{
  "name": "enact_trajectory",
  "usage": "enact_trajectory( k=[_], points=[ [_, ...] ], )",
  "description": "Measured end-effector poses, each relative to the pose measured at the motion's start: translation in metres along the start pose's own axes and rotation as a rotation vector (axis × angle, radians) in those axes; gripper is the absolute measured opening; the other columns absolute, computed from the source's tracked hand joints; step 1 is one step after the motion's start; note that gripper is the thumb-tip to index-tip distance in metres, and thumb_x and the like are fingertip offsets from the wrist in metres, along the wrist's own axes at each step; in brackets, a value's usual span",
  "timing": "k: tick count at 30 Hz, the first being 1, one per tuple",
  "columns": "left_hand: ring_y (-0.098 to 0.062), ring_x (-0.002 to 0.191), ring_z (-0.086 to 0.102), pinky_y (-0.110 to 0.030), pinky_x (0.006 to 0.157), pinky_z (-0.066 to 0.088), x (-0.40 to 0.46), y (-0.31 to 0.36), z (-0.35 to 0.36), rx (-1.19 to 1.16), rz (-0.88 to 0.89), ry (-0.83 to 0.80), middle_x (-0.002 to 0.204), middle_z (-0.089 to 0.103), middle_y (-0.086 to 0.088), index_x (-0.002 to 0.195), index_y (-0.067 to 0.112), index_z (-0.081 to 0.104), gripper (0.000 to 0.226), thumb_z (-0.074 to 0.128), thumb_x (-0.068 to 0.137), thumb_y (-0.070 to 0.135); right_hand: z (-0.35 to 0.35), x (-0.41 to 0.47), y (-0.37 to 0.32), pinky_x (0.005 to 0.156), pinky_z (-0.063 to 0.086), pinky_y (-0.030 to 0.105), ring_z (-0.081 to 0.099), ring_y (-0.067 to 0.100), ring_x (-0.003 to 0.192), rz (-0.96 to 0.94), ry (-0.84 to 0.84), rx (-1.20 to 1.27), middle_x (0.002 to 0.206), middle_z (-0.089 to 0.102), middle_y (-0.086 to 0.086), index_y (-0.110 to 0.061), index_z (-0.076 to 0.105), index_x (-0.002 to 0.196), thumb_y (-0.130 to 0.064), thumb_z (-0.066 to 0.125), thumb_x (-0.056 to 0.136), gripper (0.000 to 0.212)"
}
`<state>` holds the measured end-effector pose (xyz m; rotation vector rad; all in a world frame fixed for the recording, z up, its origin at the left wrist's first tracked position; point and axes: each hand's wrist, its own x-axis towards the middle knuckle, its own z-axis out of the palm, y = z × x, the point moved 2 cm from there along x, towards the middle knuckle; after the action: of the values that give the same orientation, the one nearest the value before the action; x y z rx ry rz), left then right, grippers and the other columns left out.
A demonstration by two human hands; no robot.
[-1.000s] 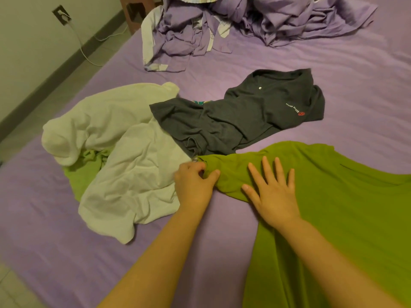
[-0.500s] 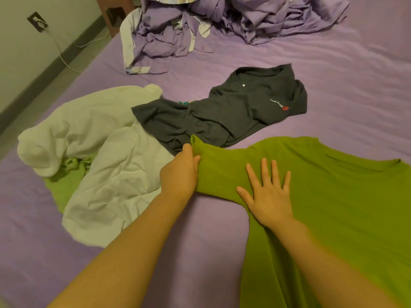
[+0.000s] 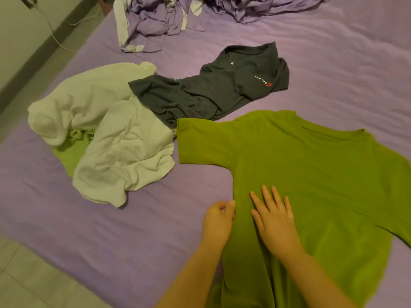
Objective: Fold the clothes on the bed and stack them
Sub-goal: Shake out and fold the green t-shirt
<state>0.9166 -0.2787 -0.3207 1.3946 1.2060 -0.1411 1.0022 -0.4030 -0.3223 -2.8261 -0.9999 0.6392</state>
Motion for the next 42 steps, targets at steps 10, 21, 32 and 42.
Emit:
enact_trajectory(
  k=[10,21,32,42],
  points=[
    [-0.018,0.058,0.058,-0.031,0.065,0.043,0.039,0.032,0.017,0.098,0.106,0.012,0.063,0.064,-0.005,0.101,0.008,0.067,0.023,0.06,0.092,0.028,0.01,-0.016,0.037,0.104,0.029,0.057,0.026,0.029,0.137,-0.048,0.023,-0.092,0.145,0.044,0.007,-0.031,0.041,0.135,-0.057,0.012,0.096,0.056],
    [-0.019,0.058,0.052,-0.037,0.066,0.051,0.082,0.064,0.02,-0.06,-0.078,0.266,0.05,0.056,-0.001,0.048,0.015,0.052,0.038,0.068,0.083,0.018,0.007,-0.009,0.037,0.108,0.021,0.056,0.046,0.028,0.126,0.033,0.351,0.506,0.118,0.065,0.004,-0.023,0.072,0.078,-0.028,0.071,0.078,0.005],
    [-0.025,0.062,0.033,-0.034,0.061,0.026,0.086,0.068,-0.021,0.309,0.121,0.255,0.064,0.038,-0.01,0.06,0.014,0.036,0.037,0.044,0.096,0.012,0.011,-0.028,0.065,0.098,0.037,0.042,0.054,0.04,0.115,0.054,0.328,0.376,0.113,0.062,0.022,-0.002,0.062,0.079,-0.001,0.067,0.081,0.006],
    [-0.032,0.108,0.061,-0.04,0.09,0.049,0.012,0.015,0.022,0.227,-0.027,0.033,0.118,0.063,-0.017,0.108,0.013,0.055,0.034,0.071,0.084,0.03,0.014,-0.045,0.01,0.105,0.032,0.041,0.045,0.029,0.127,-0.09,0.388,0.334,0.127,0.059,0.01,-0.011,0.067,0.104,-0.019,0.047,0.088,0.027]
  ],
)
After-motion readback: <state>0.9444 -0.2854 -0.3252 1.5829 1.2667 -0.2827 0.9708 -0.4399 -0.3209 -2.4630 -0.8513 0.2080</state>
